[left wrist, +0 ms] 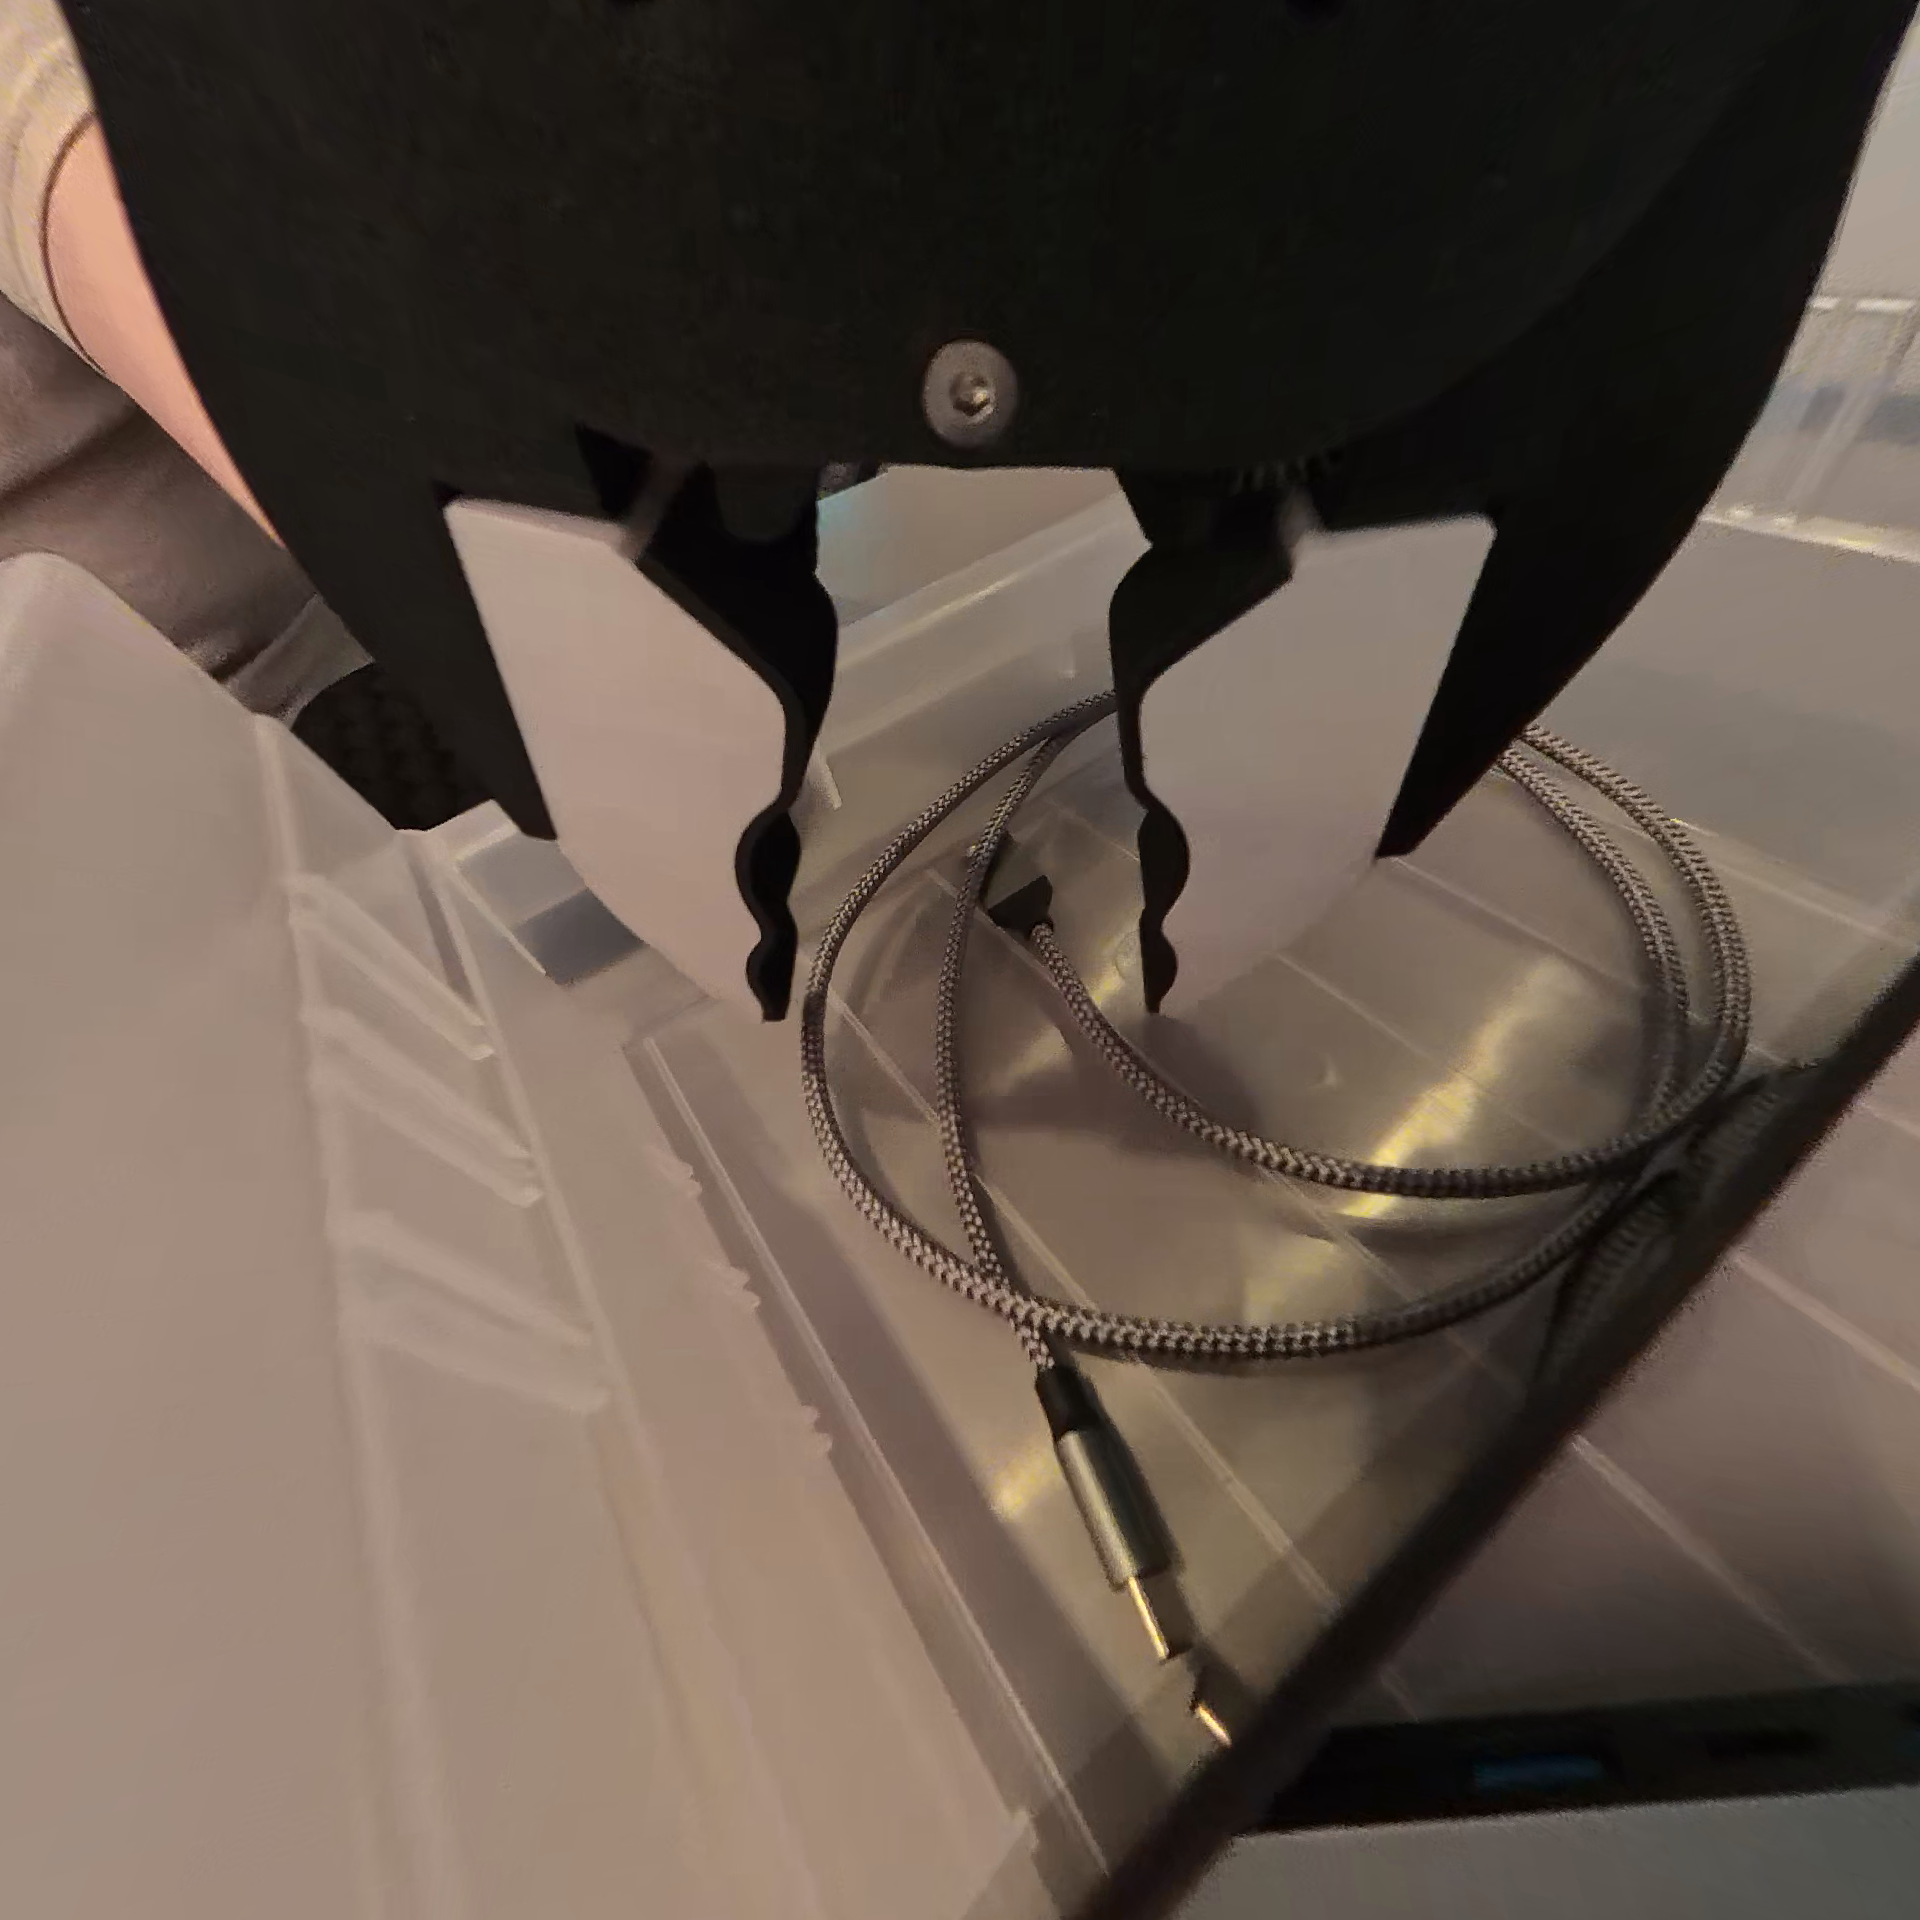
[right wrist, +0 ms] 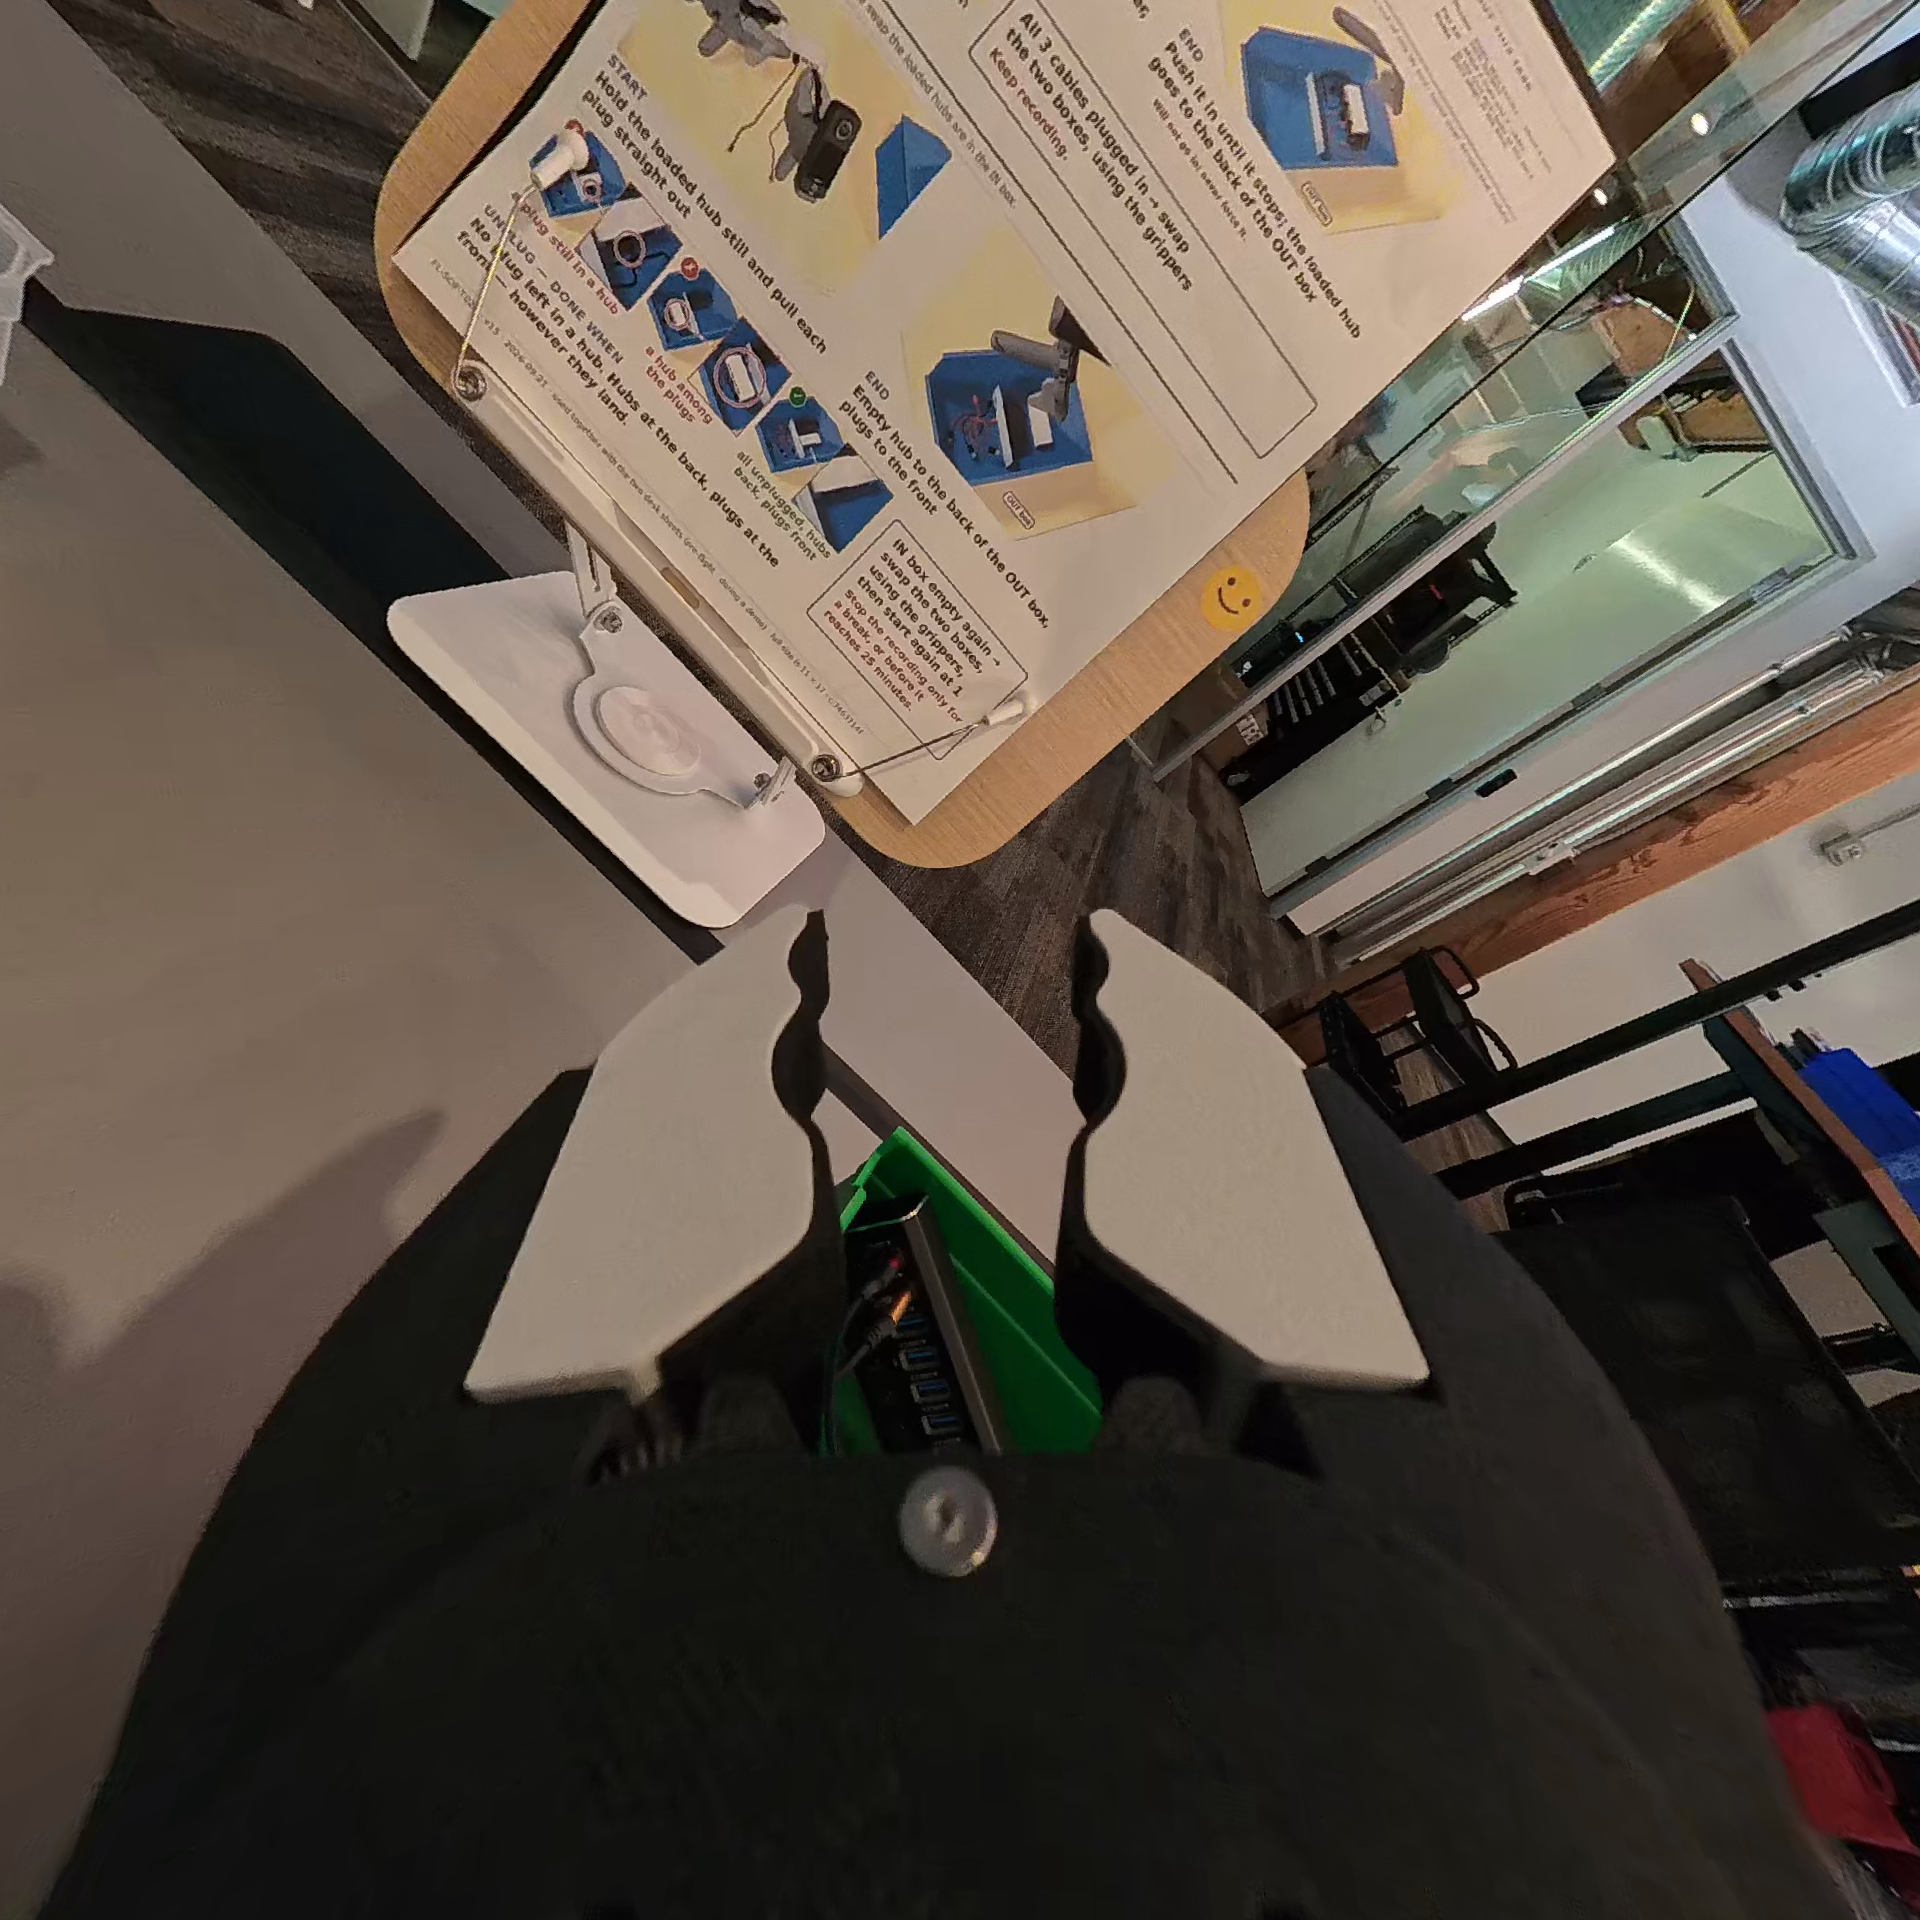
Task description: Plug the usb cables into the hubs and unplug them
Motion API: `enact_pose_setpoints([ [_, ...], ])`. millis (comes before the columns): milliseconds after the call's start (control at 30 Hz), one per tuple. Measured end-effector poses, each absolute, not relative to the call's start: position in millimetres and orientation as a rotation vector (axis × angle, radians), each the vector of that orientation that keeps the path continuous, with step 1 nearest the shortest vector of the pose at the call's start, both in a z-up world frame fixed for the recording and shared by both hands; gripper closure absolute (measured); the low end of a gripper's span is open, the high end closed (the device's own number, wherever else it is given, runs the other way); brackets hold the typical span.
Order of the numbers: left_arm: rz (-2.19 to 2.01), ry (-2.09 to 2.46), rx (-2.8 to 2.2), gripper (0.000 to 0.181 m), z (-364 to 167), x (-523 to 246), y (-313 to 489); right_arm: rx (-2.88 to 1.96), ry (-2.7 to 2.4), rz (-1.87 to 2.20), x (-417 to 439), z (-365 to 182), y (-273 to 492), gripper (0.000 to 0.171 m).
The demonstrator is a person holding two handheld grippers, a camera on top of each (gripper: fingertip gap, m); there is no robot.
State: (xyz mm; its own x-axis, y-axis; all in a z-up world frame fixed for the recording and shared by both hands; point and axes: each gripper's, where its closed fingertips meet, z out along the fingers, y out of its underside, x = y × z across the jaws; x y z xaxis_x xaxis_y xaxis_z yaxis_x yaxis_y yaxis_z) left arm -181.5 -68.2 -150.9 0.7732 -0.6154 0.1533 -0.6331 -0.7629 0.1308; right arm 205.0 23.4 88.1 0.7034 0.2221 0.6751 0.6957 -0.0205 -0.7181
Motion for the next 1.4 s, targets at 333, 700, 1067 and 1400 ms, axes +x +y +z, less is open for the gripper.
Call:
enact_pose_setpoints([
  [333, -0.068, -0.969, 2.750, 0.118, -155, -179, -65, -1.580, -0.777, -0.464, 209, 91, 22, 0.126],
  [700, -0.051, -0.808, 2.857, 0.122, -156, -178, -57, -1.578, -0.757, -0.467, 219, 97, 20, 0.126],
  [1067, -0.068, -0.785, 2.898, 0.121, -158, -178, -57, -1.573, -0.780, -0.470, 217, 96, 19, 0.126],
  [1400, -0.063, -0.739, 2.844, 0.157, -157, -193, -64, -1.576, -0.788, -0.481, 221, 97, 18, 0.126],
])
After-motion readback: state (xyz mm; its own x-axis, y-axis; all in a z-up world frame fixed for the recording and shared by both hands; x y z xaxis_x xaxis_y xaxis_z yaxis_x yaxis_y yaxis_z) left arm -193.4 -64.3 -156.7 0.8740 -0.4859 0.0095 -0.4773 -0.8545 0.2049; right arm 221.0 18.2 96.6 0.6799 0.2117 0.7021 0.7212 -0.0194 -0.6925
